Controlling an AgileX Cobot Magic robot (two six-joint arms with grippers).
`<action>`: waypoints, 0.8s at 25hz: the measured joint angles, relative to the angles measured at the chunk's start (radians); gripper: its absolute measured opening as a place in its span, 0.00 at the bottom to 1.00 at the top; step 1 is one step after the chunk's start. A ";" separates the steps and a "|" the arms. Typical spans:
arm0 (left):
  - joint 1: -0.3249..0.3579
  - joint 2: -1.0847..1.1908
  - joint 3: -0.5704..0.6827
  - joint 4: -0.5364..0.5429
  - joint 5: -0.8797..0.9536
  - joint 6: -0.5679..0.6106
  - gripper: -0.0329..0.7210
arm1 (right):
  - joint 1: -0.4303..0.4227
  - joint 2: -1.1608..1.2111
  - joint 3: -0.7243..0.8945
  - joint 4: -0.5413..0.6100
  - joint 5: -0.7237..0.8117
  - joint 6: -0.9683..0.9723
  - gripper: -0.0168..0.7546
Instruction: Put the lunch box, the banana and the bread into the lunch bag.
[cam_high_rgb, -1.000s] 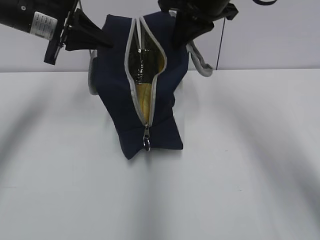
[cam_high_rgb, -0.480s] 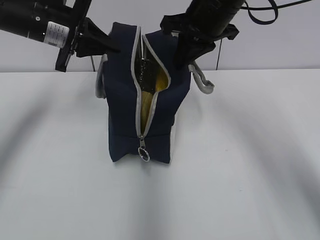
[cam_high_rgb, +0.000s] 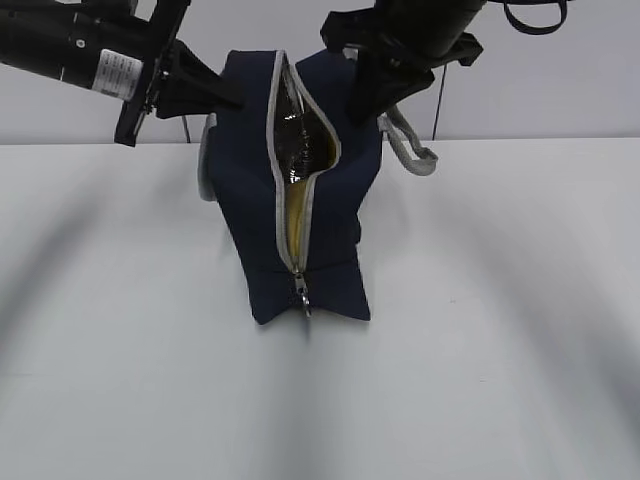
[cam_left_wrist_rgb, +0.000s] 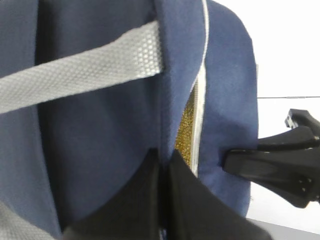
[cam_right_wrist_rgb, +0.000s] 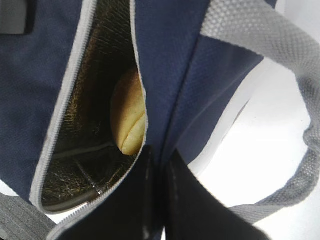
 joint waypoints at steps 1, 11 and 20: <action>0.000 0.000 0.000 0.000 -0.001 0.000 0.04 | 0.000 0.000 0.003 0.000 -0.002 0.000 0.01; -0.001 0.015 -0.001 0.014 0.004 0.000 0.04 | 0.000 0.012 0.009 -0.049 -0.006 0.008 0.01; -0.016 0.035 -0.001 0.015 0.007 0.000 0.04 | 0.000 0.046 0.009 -0.110 -0.010 0.031 0.01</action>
